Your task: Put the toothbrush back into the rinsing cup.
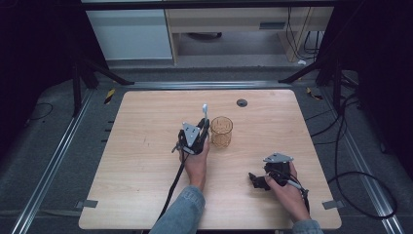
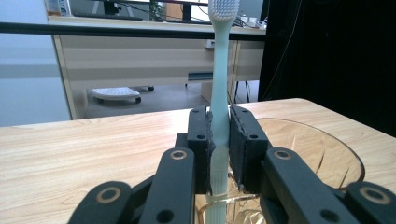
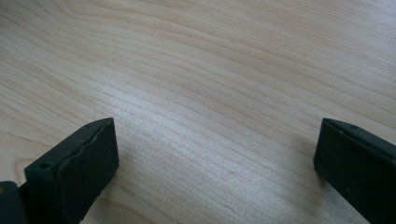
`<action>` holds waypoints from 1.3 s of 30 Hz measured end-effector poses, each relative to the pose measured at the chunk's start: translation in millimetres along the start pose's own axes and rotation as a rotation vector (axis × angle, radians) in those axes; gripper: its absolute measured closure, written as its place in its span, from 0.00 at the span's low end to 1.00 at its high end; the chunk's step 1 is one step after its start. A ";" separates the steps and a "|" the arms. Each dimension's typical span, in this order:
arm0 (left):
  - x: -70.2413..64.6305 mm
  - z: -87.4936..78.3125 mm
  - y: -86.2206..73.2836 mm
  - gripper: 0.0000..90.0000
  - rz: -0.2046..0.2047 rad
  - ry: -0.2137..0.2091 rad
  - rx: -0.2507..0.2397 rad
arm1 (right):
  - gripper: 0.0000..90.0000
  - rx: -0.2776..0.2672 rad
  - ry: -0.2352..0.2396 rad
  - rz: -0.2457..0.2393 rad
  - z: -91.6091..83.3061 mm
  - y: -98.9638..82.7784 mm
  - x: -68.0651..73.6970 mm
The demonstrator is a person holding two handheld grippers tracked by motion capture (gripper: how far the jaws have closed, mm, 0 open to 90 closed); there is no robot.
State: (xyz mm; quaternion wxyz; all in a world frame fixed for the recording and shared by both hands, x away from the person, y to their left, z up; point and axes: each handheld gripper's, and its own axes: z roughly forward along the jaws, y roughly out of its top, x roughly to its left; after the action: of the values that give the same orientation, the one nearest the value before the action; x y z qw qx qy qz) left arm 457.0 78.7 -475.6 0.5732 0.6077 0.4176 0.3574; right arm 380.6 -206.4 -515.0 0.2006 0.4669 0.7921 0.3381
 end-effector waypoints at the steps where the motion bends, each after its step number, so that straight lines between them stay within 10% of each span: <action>1: -0.2 0.4 -0.7 0.87 0.001 -0.001 0.000 | 0.00 0.000 0.000 0.000 0.0 0.0 0.0; 39: 2.1 -9.4 5.0 0.72 -0.014 -0.014 0.030 | 0.00 0.000 0.000 0.001 0.0 0.0 0.0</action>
State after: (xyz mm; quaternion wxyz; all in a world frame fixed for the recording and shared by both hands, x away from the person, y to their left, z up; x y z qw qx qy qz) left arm 449.8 84.3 -469.9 0.5694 0.6158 0.4230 0.3431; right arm 380.6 -206.4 -515.0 0.2003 0.4671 0.7921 0.3381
